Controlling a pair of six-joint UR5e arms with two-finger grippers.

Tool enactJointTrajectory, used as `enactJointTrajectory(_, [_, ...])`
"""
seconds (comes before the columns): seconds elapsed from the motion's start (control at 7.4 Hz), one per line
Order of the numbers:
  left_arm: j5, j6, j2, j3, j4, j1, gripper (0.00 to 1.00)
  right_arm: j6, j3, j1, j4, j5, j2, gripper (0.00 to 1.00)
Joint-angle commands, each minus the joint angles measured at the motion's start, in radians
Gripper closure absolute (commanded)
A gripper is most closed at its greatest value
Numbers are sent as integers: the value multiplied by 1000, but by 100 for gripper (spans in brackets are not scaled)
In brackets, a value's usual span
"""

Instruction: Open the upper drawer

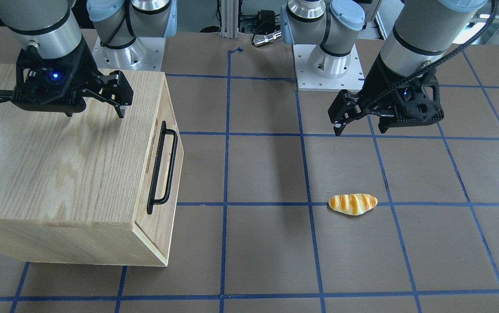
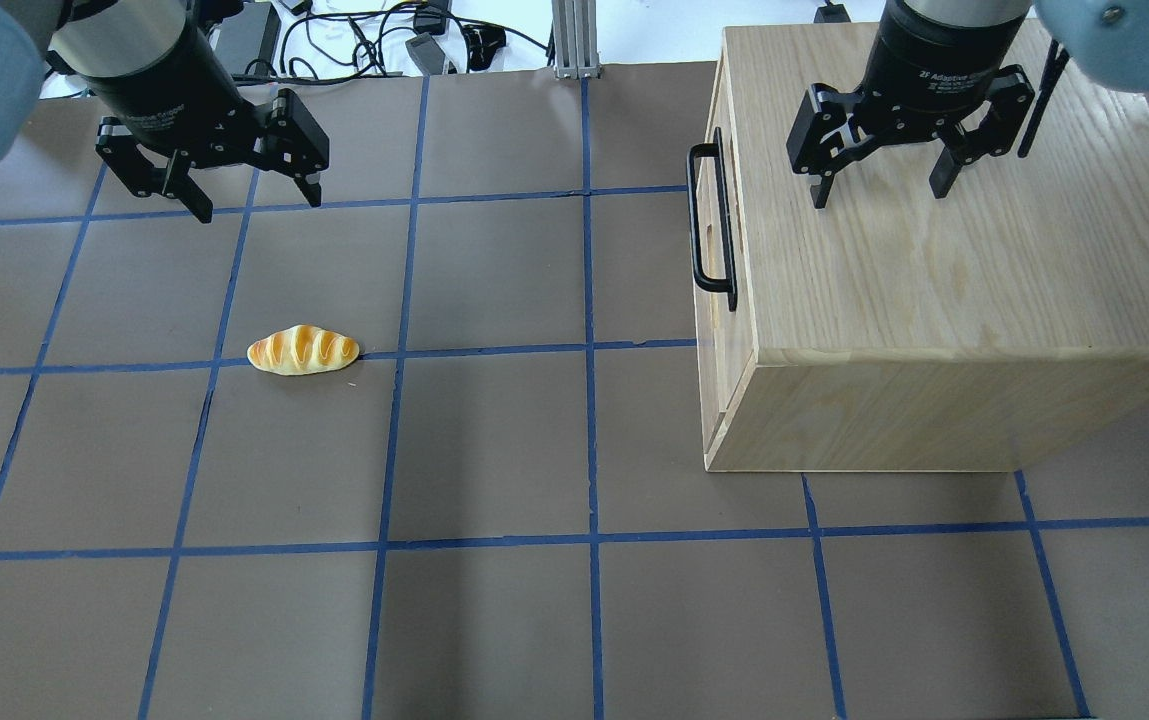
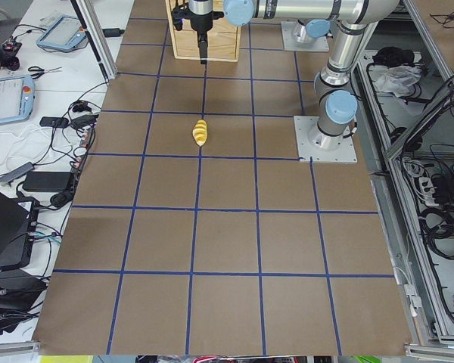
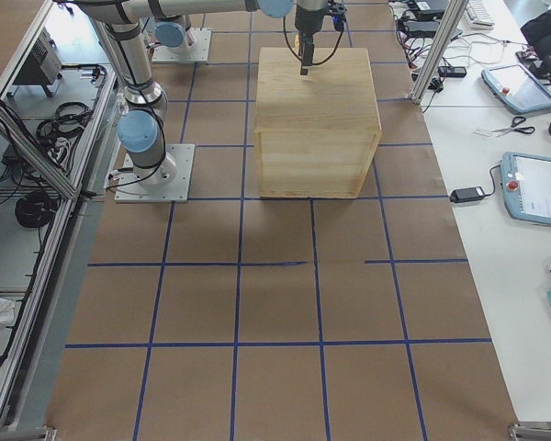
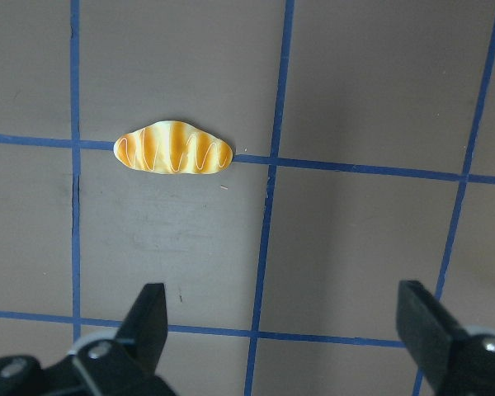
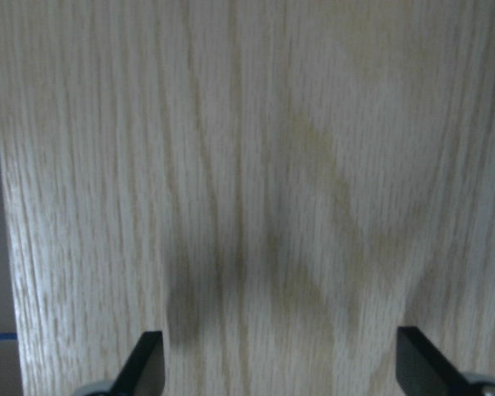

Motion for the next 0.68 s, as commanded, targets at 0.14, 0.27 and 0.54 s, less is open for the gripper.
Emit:
enactJointTrajectory(0.14, [-6,0,1,-7,4,-1,0,0,0,0,0,0,0,0])
enactJointTrajectory(0.27, [-6,-2,1,-9,5,-1,0,2,0,0,0,0,0,0])
enactJointTrajectory(0.54, [8,-12,7,-7,1,-13,0,2,0,0,0,0,0,0])
